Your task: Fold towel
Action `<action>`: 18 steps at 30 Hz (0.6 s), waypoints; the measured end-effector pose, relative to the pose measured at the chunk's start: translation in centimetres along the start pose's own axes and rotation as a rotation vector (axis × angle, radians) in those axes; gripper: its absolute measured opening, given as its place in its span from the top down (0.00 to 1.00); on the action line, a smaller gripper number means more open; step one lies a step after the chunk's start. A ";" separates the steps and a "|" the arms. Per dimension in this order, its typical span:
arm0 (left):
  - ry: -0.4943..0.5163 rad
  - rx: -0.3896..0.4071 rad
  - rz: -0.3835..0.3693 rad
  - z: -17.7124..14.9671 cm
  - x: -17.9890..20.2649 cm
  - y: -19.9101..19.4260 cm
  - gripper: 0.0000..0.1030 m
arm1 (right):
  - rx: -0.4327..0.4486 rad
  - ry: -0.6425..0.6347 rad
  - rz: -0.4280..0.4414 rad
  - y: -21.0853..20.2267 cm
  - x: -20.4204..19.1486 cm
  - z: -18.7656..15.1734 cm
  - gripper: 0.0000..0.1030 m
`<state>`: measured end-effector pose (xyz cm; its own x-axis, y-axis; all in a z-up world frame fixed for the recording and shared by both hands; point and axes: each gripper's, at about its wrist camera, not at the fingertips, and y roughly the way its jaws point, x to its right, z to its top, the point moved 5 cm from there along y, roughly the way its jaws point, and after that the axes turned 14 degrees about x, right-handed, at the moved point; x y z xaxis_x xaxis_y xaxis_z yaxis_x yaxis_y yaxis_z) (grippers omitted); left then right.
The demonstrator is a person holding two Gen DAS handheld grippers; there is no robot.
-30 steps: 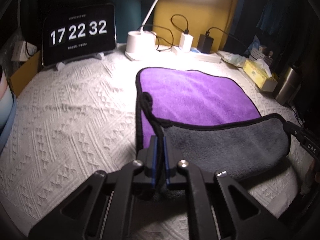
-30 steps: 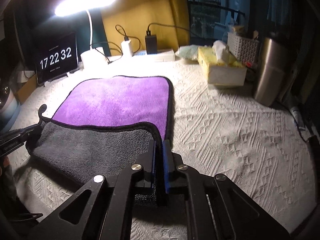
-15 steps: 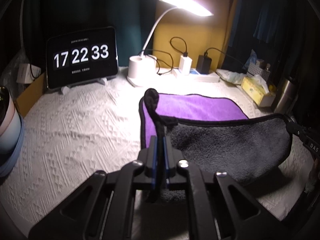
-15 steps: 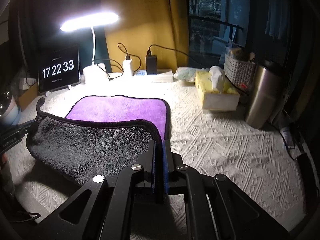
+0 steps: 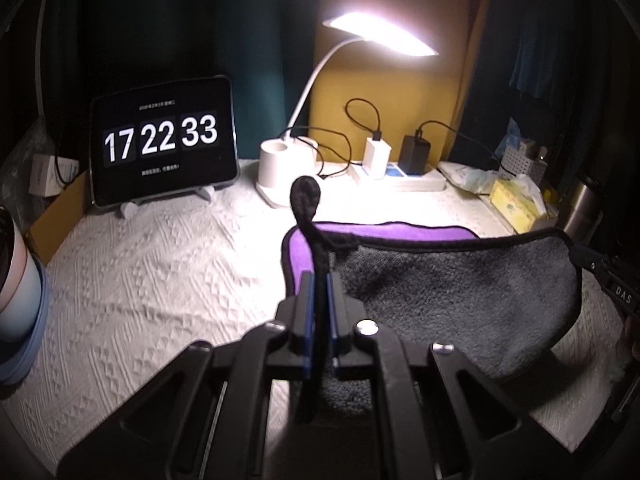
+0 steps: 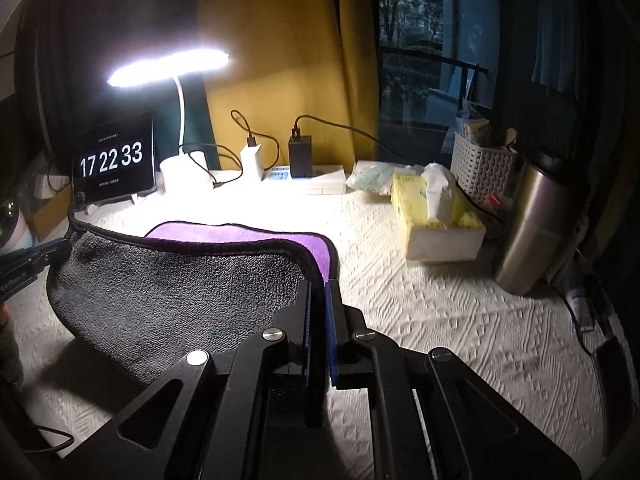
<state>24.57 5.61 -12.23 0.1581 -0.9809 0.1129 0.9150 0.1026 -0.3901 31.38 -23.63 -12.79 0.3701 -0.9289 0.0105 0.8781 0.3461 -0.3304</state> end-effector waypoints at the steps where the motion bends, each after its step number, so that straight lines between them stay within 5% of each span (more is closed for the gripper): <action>1: 0.001 0.000 0.000 0.1 -0.1 0.3 0.94 | 0.002 0.000 0.001 0.2 0.0 0.1 0.93; 18: -0.003 -0.017 -0.045 1.9 -0.2 4.3 0.94 | -0.004 -0.001 0.003 5.5 0.5 1.4 0.93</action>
<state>29.15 6.53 -12.21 0.1184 -0.9840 0.1330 0.9146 0.0559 -0.4004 36.82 -21.96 -13.33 0.3729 -0.9278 0.0106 0.8759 0.3482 -0.3339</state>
